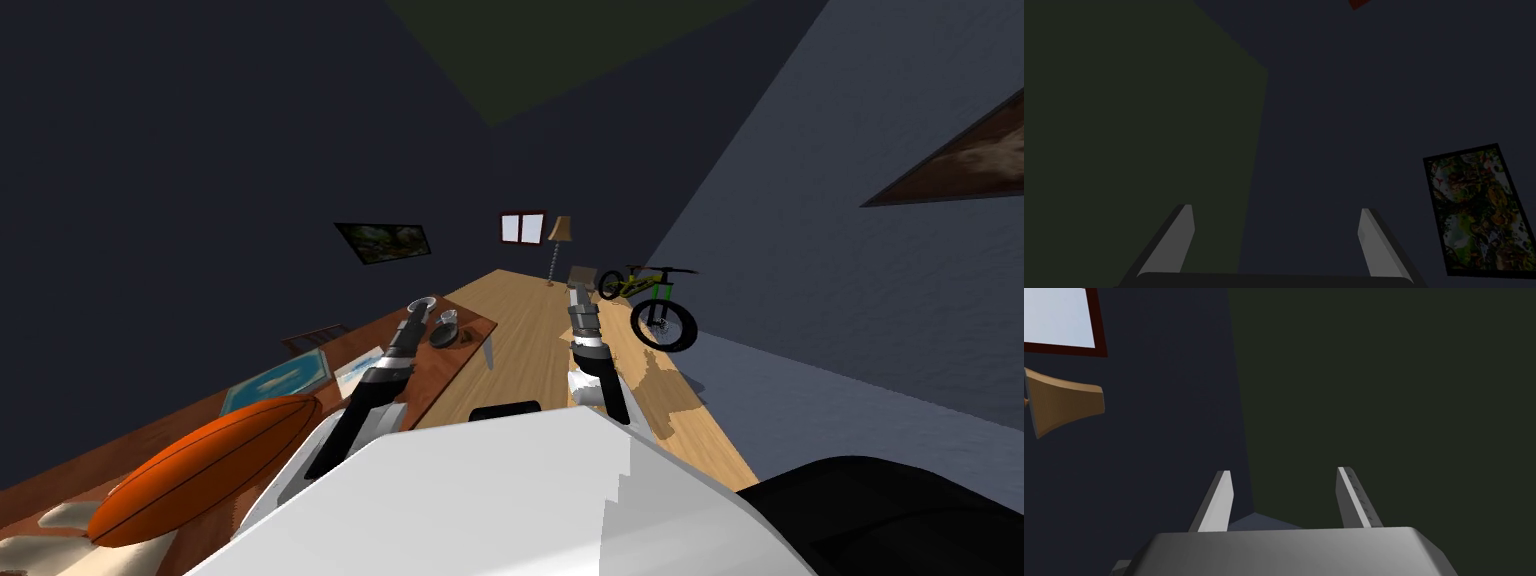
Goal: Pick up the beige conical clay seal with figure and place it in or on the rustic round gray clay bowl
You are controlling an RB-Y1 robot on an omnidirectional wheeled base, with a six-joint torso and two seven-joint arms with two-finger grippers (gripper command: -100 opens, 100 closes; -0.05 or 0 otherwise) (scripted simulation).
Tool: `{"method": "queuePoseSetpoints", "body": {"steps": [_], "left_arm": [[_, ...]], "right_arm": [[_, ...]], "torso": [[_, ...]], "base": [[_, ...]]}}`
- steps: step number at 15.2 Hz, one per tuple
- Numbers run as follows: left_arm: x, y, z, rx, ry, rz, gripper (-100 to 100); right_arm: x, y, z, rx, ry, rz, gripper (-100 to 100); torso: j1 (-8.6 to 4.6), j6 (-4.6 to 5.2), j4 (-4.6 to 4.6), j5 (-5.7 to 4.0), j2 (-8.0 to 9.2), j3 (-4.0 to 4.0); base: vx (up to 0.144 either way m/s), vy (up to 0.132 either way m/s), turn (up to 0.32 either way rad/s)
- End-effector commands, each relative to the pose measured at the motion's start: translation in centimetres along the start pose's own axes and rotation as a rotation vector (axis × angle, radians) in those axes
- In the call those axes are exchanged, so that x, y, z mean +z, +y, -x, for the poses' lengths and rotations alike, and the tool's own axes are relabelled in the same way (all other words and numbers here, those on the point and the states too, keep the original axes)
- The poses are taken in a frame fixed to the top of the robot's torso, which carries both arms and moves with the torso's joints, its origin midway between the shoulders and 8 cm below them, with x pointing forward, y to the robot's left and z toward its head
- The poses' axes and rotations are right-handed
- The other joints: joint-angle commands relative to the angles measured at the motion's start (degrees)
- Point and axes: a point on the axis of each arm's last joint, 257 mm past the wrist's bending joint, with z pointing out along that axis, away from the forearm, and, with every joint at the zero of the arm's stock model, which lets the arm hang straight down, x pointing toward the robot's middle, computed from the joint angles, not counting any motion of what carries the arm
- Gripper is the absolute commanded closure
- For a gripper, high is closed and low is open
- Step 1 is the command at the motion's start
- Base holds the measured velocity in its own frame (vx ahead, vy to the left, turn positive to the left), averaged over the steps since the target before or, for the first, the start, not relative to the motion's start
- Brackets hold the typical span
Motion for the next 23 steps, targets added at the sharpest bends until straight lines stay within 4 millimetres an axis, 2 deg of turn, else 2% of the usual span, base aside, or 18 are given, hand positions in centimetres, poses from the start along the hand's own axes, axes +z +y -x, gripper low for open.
{"method": "queuePoseSetpoints", "body": {"steps": [1, 3, 4, 5, 8, 10, 11, 13, 14, 16, 17, 19, 20, 22, 23], "left_arm": [[-0.3, 2.1, -0.3, 0.033, 0.023, 0.064, -100], [-0.4, 2.7, -0.4, 0.033, 0.027, 0.09, -100], [-0.7, 4.3, -0.6, 0.056, 0.043, 0.136, -100], [-0.7, 4.7, -0.6, 0.056, 0.046, 0.152, -100], [-1.7, 7.9, -0.9, 0.102, 0.076, 0.251, -100], [-1.9, 8.7, -1.0, 0.102, 0.083, 0.282, -100], [-2.4, 10.1, -1.0, 0.125, 0.097, 0.324, -100], [-2.6, 10.7, -1.1, 0.125, 0.102, 0.349, -100], [-3.3, 12.1, -1.2, 0.147, 0.116, 0.394, -100], [-3.6, 12.7, -1.3, 0.147, 0.122, 0.418, -100], [-4.4, 14.2, -1.3, 0.168, 0.138, 0.469, -100], [-4.6, 14.7, -1.4, 0.168, 0.142, 0.487, -100], [-5.4, 16.0, -1.4, 0.188, 0.157, 0.531, -100], [-5.8, 16.6, -1.5, 0.188, 0.164, 0.556, -100], [-6.5, 17.7, -1.4, 0.208, 0.177, 0.591, -100]], "right_arm": [[0.0, 0.0, 0.0, 0.0, 0.0, 0.0, 0], [0.0, 0.0, 0.0, 0.0, 0.0, 0.0, 0], [0.0, 0.0, 0.0, 0.0, 0.0, 0.0, 0], [0.0, 0.0, 0.0, 0.0, 0.0, 0.0, 0], [0.0, 0.0, 0.0, 0.0, 0.0, 0.0, 0], [0.0, 0.0, 0.0, 0.0, 0.0, 0.0, 0], [0.0, 0.0, 0.0, 0.0, 0.0, 0.0, 0], [0.0, 0.0, 0.0, 0.0, 0.0, 0.0, 0], [0.0, 0.0, 0.0, 0.0, 0.0, 0.0, 0], [0.0, 0.0, 0.0, 0.0, 0.0, 0.0, 0], [0.0, 0.0, 0.0, 0.0, 0.0, 0.0, 0], [0.0, 0.0, 0.0, 0.0, 0.0, 0.0, 0], [0.0, 0.0, 0.0, 0.0, 0.0, 0.0, 0], [0.0, 0.0, 0.0, 0.0, 0.0, 0.0, 0], [0.0, 0.0, 0.0, 0.0, 0.0, 0.0, 0]], "torso": [[0.0, 0.0, 0.0, 0.0, 0.0, 0.0], [-0.02, 0.0, -0.01, -0.01, -0.05, -0.03], [0.01, 0.0, -0.01, -0.01, -0.04, -0.02], [0.02, 0.0, -0.01, 0.0, -0.03, -0.02], [0.01, 0.0, -0.02, -0.01, -0.08, -0.04], [-0.05, 0.0, -0.03, -0.01, -0.11, -0.07], [-0.03, 0.0, -0.02, -0.01, -0.06, -0.04], [-0.01, 0.0, -0.01, -0.01, -0.04, -0.03], [0.01, -0.01, 0.0, 0.0, 0.0, -0.01], [0.02, 0.0, -0.01, 0.0, -0.05, -0.03], [0.04, 0.0, 0.0, 0.0, -0.02, -0.01], [0.02, 0.0, 0.0, 0.0, -0.02, -0.01], [0.02, 0.0, 0.0, 0.0, 0.0, 0.0], [-0.01, 0.0, -0.01, 0.0, -0.04, -0.02], [0.01, 0.0, 0.0, -0.01, -0.02, -0.01]], "base": [[0.053, -0.049, -0.057], [0.048, -0.04, -0.031], [0.044, -0.03, -0.057], [0.048, -0.033, -0.058], [0.062, -0.044, -0.063], [0.053, -0.049, -0.037], [0.044, -0.039, -0.048], [0.04, -0.036, -0.044], [0.048, -0.03, -0.051], [0.048, -0.03, -0.039], [0.04, -0.029, -0.058], [0.041, -0.037, -0.039], [0.049, -0.034, -0.052], [0.048, -0.037, -0.038], [0.045, -0.04, -0.05]]}}
